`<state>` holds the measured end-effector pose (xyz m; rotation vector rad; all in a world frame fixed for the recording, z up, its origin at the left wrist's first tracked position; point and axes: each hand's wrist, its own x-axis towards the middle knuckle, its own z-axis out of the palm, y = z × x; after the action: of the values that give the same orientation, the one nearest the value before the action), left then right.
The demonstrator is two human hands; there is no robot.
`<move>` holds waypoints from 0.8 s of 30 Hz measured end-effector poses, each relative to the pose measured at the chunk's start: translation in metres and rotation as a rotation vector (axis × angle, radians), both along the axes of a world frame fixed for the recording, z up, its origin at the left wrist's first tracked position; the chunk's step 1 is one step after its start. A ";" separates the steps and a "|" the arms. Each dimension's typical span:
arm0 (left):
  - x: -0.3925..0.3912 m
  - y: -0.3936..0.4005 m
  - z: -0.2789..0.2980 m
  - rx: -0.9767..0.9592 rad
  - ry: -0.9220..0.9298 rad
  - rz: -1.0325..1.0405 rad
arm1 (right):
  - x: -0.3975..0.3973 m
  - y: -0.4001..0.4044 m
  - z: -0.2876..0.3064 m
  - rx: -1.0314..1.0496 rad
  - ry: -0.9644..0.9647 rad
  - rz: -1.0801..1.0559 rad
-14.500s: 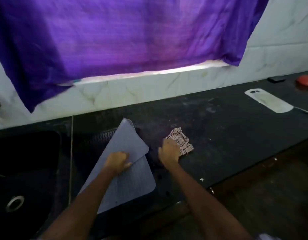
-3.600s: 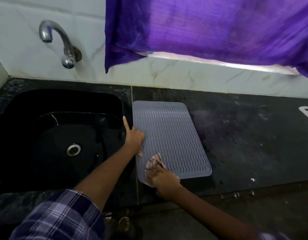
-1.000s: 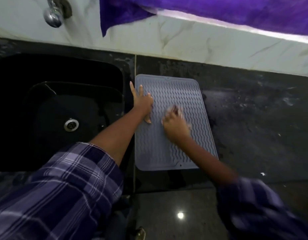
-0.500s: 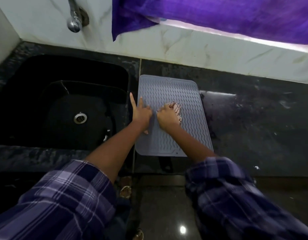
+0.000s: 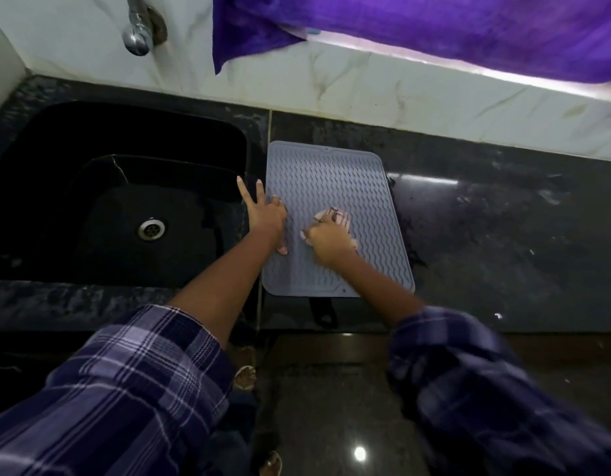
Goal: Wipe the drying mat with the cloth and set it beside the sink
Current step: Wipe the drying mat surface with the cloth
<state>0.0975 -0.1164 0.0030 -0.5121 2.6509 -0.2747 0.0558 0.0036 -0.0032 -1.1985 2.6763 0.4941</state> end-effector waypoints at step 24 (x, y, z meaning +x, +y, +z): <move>-0.042 -0.023 0.004 0.166 -0.011 -0.039 | -0.055 0.042 0.066 -0.241 -0.584 -0.188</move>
<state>0.0559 -0.1396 0.0071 -0.4047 2.6455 -0.0675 0.0011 0.0456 0.0625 -0.9390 2.3340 -0.1921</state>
